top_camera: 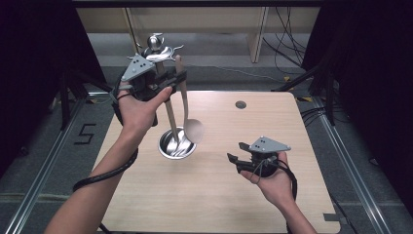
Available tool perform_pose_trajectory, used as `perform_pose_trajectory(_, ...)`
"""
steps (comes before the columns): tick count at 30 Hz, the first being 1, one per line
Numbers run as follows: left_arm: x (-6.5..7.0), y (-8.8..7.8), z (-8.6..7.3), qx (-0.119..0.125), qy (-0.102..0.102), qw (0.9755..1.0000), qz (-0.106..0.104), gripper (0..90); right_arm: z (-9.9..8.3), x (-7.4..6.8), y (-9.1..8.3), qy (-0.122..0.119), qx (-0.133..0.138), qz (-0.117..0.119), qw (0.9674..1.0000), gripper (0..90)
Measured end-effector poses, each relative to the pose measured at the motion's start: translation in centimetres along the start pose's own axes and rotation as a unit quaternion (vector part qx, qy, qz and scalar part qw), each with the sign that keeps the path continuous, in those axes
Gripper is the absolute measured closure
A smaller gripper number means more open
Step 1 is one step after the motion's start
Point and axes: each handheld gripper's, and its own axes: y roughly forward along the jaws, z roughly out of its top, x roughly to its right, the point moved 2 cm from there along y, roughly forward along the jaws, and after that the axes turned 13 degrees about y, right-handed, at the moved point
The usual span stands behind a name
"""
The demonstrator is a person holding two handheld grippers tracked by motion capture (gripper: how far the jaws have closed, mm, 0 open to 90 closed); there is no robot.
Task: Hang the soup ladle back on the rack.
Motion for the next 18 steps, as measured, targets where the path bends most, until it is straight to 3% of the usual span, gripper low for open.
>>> perform_pose_trajectory(5,0.02,-0.02,0.0,0.0,0.0,1.0,0.001,71.4,0.02,0.17,0.03,-0.007,-0.003,-0.001,1.0,43.2)
perform_pose_trajectory(6,0.03,-0.05,-0.01,0.001,0.001,1.0,0.002,71.4,-0.08,-0.01,-0.04,0.005,-0.009,0.001,0.9999,43.1)
perform_pose_trajectory(9,0.05,-0.08,-0.04,0.002,0.0,1.0,0.003,71.5,-0.06,0.17,0.09,-0.009,-0.005,0.002,0.9999,43.1)
perform_pose_trajectory(18,0.16,-0.21,-0.13,0.007,-0.002,0.9999,0.009,71.6,-0.12,0.27,0.17,-0.01,-0.001,0.002,0.9999,43.1)
